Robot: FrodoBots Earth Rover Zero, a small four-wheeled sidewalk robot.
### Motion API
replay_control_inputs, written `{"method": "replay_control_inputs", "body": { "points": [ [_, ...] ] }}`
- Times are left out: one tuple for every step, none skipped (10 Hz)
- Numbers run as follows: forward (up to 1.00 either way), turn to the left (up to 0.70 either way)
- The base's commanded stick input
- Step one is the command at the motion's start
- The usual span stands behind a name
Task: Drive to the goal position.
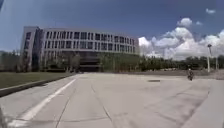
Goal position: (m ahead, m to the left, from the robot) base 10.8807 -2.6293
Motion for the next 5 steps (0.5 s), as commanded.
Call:
{"method": "replay_control_inputs", "body": {
  "points": [
    [1.0, 0.0],
    [1.0, 0.0],
    [1.0, 0.0],
    [1.0, 0.0],
    [1.0, 0.0]
  ]
}}
